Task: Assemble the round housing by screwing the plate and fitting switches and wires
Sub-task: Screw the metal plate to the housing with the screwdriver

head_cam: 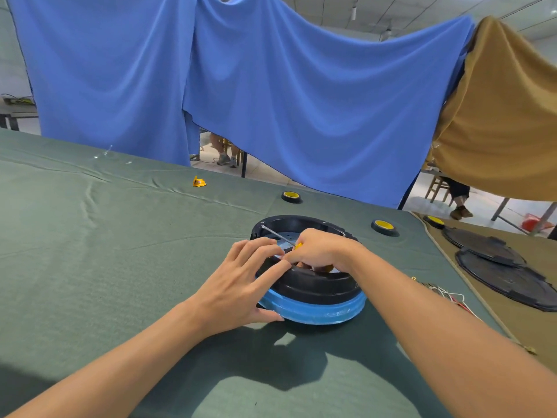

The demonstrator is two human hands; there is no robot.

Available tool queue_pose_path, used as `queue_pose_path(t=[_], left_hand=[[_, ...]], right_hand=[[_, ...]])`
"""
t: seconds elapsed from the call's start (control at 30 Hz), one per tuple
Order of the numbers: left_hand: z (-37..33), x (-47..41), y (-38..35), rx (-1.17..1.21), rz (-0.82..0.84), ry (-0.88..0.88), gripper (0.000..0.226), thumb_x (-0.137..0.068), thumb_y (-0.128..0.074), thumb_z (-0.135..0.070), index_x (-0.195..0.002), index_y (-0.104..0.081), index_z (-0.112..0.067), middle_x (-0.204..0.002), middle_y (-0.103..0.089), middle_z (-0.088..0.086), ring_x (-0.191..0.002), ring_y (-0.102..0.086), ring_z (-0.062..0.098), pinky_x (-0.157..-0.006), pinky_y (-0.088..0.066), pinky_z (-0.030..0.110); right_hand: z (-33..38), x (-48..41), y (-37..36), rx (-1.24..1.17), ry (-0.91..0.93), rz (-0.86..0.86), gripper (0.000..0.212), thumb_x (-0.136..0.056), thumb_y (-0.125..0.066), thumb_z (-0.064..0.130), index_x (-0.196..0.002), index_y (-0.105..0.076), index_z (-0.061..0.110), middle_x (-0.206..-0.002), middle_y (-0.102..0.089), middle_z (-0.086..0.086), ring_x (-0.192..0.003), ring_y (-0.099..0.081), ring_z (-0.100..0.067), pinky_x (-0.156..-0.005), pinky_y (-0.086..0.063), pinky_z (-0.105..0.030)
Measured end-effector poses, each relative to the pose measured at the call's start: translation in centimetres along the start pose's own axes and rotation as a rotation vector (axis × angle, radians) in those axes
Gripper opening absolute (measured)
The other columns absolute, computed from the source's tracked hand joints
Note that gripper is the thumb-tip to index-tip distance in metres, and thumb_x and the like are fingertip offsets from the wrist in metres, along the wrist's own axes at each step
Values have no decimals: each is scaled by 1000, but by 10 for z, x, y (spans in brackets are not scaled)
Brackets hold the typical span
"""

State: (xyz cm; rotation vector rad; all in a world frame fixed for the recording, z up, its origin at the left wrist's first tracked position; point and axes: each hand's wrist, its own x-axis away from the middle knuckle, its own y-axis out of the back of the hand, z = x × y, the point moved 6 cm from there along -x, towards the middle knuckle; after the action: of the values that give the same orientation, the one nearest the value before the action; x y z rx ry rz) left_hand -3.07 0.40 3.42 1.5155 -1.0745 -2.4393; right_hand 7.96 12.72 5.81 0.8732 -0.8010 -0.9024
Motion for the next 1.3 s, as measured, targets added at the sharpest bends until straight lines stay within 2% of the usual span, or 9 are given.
queue_pose_path(t=[0.13,0.3,0.4,0.5,0.67,0.83,0.97,1.17,1.3], left_hand=[[-11,-4,-7,-46,-2,-49,72,-71,-80,-59,-114,-66,-2,-116,-67,11,-112,-63,29,-96,-48,44],[-25,-17,-10,-80,-19,-29,76,-65,-81,-64,-111,-63,-6,-108,-66,7,-99,-63,25,-88,-48,38],[-33,-23,-14,-127,-5,-14,80,-59,-83,-65,-110,-68,-5,-106,-67,7,-95,-65,26,-84,-51,40],[-37,-27,-17,-166,0,22,80,-52,-87,-61,-106,-71,-4,-103,-69,8,-92,-68,27,-80,-53,39],[-38,-33,-18,-210,-15,72,79,-46,-91,-56,-101,-72,-3,-99,-69,9,-87,-69,28,-78,-53,43],[-38,-39,-14,-220,-59,107,75,-51,-89,-53,-100,-72,1,-95,-69,12,-83,-69,31,-81,-54,50],[-39,-45,-14,-199,-55,119,75,-51,-90,-52,-101,-72,2,-96,-70,13,-84,-69,33,-84,-54,48],[-42,-45,-17,-221,-28,99,75,-52,-89,-53,-102,-72,1,-98,-70,12,-86,-69,32,-84,-53,48],[-45,-43,-20,-232,-26,101,79,-51,-89,-56,-103,-71,0,-99,-69,11,-88,-68,32,-82,-52,46]], right_hand=[[-5,21,41,52,25,-339,26,-91,-62,35,-87,-69,10,-81,-69,-8,-72,-63,-23,-65,-53,-36],[-50,62,85,-31,-82,-626,22,-87,-57,22,-80,-68,3,-77,-69,-13,-79,-66,-32,-73,-57,-45],[-91,86,93,-135,-159,-723,23,-85,-56,17,-78,-67,-2,-77,-70,-14,-78,-61,-28,-63,-50,-35],[-127,97,77,-121,-239,-617,21,-85,-63,18,-79,-70,0,-82,-70,-9,-74,-59,-20,-59,-44,-30],[-165,94,34,39,-401,-380,18,-81,-72,26,-93,-69,12,-101,-67,-13,-92,-64,-31,-81,-55,-40],[-170,98,23,191,-462,-460,7,-84,-56,19,-88,-50,16,-110,-62,-13,-96,-61,-37,-68,-42,-33],[-174,100,23,207,-463,-527,7,-87,-50,15,-87,-44,17,-112,-61,-13,-100,-60,-35,-68,-38,-34],[-180,107,27,336,-463,-493,10,-88,-49,11,-96,-52,16,-116,-61,-11,-107,-60,-34,-71,-38,-34],[-178,107,22,288,-444,-482,17,-90,-49,10,-105,-56,12,-117,-60,-13,-106,-59,-35,-71,-38,-35]])
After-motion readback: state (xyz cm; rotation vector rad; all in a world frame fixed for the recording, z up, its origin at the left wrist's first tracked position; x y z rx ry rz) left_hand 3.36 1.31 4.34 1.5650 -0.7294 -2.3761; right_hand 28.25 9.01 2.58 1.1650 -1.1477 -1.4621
